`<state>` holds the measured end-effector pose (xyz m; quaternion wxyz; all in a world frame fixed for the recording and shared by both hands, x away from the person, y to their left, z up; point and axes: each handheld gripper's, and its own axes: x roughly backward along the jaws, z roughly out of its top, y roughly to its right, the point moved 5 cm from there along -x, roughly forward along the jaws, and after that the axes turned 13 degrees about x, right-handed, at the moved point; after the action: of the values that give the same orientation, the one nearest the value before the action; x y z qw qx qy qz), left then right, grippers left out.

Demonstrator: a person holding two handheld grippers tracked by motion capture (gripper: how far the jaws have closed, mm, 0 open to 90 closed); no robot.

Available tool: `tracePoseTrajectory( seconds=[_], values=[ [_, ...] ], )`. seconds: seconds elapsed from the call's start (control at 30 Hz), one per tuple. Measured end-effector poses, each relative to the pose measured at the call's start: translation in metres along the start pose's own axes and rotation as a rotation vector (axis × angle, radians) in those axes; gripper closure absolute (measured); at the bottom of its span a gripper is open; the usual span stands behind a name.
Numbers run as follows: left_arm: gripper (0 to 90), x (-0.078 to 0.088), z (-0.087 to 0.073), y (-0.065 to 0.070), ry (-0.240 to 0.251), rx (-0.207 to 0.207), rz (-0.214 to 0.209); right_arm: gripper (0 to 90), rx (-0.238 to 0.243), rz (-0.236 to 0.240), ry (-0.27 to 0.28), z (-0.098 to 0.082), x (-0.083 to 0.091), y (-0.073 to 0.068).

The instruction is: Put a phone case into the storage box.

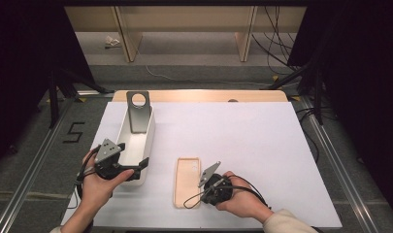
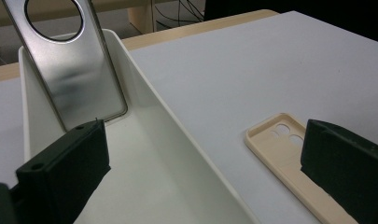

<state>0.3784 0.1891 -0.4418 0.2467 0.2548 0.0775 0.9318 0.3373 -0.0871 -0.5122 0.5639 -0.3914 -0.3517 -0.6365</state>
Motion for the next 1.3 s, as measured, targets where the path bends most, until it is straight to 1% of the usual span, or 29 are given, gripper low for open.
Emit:
tracePoseTrajectory(
  seconds=[0.1, 0.2, 0.23, 0.3, 0.37, 0.4, 0.47, 0.5, 0.57, 0.67, 0.7, 0.73, 0.77, 0.83, 0.97, 1.13, 1.17, 1.2, 1.27, 1.3],
  values=[
    [0.6, 0.000, 0.000, 0.001, 0.000, 0.000, -0.001, 88.8, -0.004, 0.002, 0.009, 0.001, -0.001, -0.001],
    [0.7, 0.000, 0.000, 0.002, 0.000, -0.003, -0.007, 83.3, -0.003, 0.006, 0.028, 0.002, 0.002, 0.000],
    [0.8, 0.000, 0.000, 0.002, -0.001, -0.006, -0.008, 80.4, 0.001, -0.003, 0.034, 0.002, 0.004, 0.001],
    [1.1, 0.001, 0.000, 0.003, -0.001, -0.012, -0.012, 70.5, 0.006, -0.019, 0.044, 0.000, 0.010, 0.004],
    [1.5, 0.001, 0.001, 0.005, -0.003, -0.029, -0.018, 58.2, -0.007, -0.060, 0.061, -0.005, 0.017, 0.009],
    [1.8, 0.002, 0.001, 0.007, -0.006, -0.040, -0.022, 53.4, -0.013, -0.079, 0.068, -0.008, 0.020, 0.012],
    [2.8, 0.002, 0.000, 0.010, -0.011, -0.056, -0.033, 41.2, -0.045, -0.111, 0.093, -0.014, 0.029, 0.019],
    [3.0, 0.002, 0.000, 0.012, -0.015, -0.064, -0.039, 36.6, -0.064, -0.128, 0.101, -0.018, 0.033, 0.023],
    [4.0, 0.002, 0.000, 0.015, -0.025, -0.084, -0.054, 28.8, -0.072, -0.154, 0.107, -0.025, 0.041, 0.030],
    [5.0, 0.001, -0.001, 0.021, -0.048, -0.126, -0.071, 22.8, -0.085, -0.188, 0.125, -0.037, 0.052, 0.038],
    [5.3, 0.001, -0.002, 0.024, -0.060, -0.138, -0.084, 20.7, -0.087, -0.203, 0.130, -0.041, 0.055, 0.040],
    [5.6, 0.001, -0.003, 0.027, -0.070, -0.154, -0.095, 18.1, -0.088, -0.233, 0.133, -0.045, 0.058, 0.043],
    [6.0, 0.000, -0.004, 0.029, -0.081, -0.172, -0.103, 17.3, -0.084, -0.252, 0.129, -0.049, 0.061, 0.045],
    [6.3, -0.001, -0.006, 0.035, -0.108, -0.207, -0.128, 17.2, -0.078, -0.270, 0.132, -0.057, 0.066, 0.048],
    [7.7, -0.002, -0.011, 0.046, -0.153, -0.258, -0.174, 17.1, -0.108, -0.294, 0.160, -0.069, 0.075, 0.054],
    [8.7, -0.004, -0.017, 0.055, -0.195, -0.304, -0.209, 17.1, -0.144, -0.320, 0.203, -0.080, 0.083, 0.057],
    [9.2, -0.005, -0.018, 0.056, -0.210, -0.316, -0.215, 17.1, -0.152, -0.329, 0.211, -0.081, 0.084, 0.058],
    [9.7, -0.005, -0.020, 0.058, -0.225, -0.328, -0.220, 17.1, -0.157, -0.334, 0.215, -0.082, 0.086, 0.058],
    [9.9, -0.006, -0.022, 0.060, -0.241, -0.337, -0.231, 17.1, -0.167, -0.346, 0.224, -0.084, 0.088, 0.059],
    [10.4, -0.007, -0.024, 0.062, -0.255, -0.352, -0.237, 17.0, -0.170, -0.351, 0.226, -0.085, 0.088, 0.060]
  ],
)
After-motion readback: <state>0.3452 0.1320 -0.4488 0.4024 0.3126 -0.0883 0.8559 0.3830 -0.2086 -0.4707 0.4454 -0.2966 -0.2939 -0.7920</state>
